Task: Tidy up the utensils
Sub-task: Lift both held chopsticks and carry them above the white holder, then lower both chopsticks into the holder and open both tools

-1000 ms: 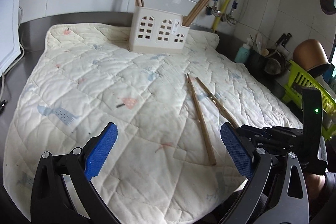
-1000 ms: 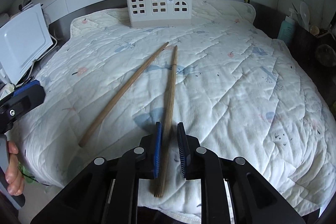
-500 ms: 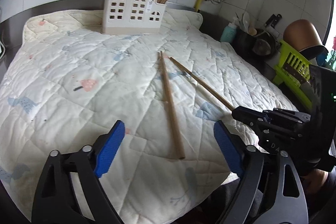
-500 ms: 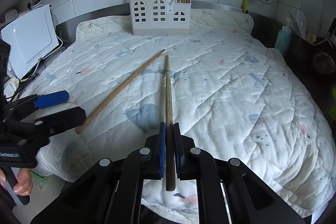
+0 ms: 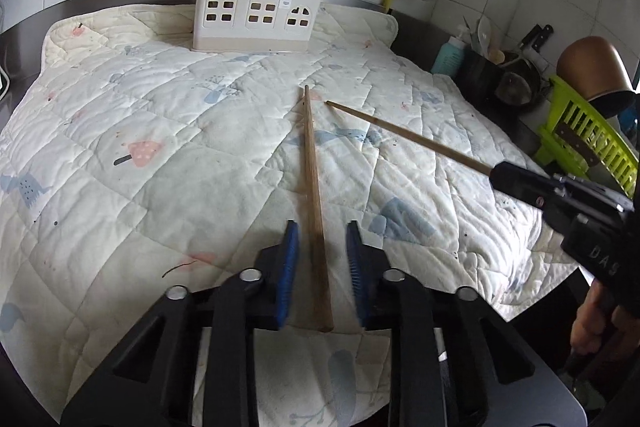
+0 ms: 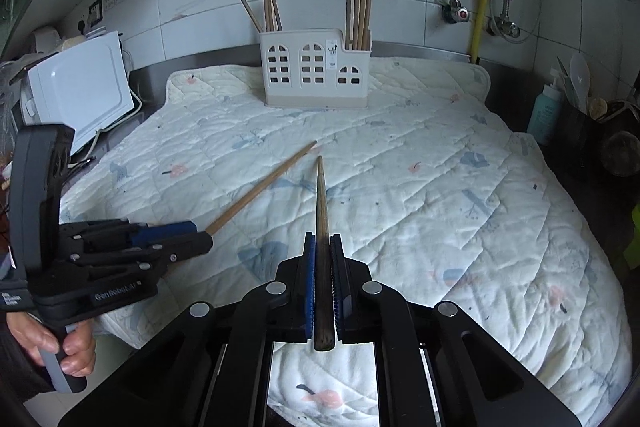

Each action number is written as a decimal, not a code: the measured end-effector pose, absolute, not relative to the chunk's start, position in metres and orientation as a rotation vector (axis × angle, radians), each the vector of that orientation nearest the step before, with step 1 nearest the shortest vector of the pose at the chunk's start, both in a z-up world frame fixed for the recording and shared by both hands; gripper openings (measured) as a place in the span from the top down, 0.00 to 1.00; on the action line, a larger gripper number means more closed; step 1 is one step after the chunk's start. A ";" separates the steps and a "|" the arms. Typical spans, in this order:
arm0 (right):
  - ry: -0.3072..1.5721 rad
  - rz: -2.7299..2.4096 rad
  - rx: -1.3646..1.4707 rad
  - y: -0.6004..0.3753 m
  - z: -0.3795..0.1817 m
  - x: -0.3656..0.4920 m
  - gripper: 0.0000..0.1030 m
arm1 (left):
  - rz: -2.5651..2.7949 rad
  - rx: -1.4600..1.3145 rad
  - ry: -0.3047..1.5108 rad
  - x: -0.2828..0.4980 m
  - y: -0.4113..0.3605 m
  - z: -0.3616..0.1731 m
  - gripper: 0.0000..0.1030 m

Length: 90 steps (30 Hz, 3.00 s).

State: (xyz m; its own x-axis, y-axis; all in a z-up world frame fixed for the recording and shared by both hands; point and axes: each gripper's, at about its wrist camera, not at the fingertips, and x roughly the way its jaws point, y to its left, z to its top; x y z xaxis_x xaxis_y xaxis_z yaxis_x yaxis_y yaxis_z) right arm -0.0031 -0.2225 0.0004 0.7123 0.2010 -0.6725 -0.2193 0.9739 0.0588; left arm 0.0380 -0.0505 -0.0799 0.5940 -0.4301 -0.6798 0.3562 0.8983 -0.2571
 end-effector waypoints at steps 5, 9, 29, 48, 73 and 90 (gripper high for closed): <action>0.719 0.239 -0.010 -0.228 0.009 0.001 0.93 | -0.445 -0.075 0.820 0.039 -0.053 -0.083 0.87; 0.710 0.242 -0.013 -0.228 0.013 0.001 0.93 | -0.431 -0.072 0.817 0.042 -0.050 -0.083 0.94; 0.637 0.351 0.002 -0.236 0.087 0.035 0.93 | -0.437 -0.117 0.620 0.064 -0.033 -0.010 0.95; 0.553 0.456 -0.024 -0.224 0.204 0.170 0.93 | -0.412 -0.106 0.560 0.133 -0.021 0.067 0.95; 0.681 0.323 -0.079 -0.224 0.161 0.336 0.93 | -0.319 -0.053 0.303 0.237 -0.014 0.192 0.95; 0.654 0.343 -0.104 -0.239 0.152 0.329 0.78 | -0.189 -0.077 0.248 0.305 -0.020 0.178 0.95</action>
State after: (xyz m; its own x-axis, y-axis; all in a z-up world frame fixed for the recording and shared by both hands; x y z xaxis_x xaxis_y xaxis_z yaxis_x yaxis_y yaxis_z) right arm 0.3288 -0.2391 0.1525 0.7400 0.2794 -0.6119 -0.3444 0.9387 0.0121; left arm 0.3054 -0.0197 0.1777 0.9518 -0.1954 -0.2365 0.1765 0.9793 -0.0991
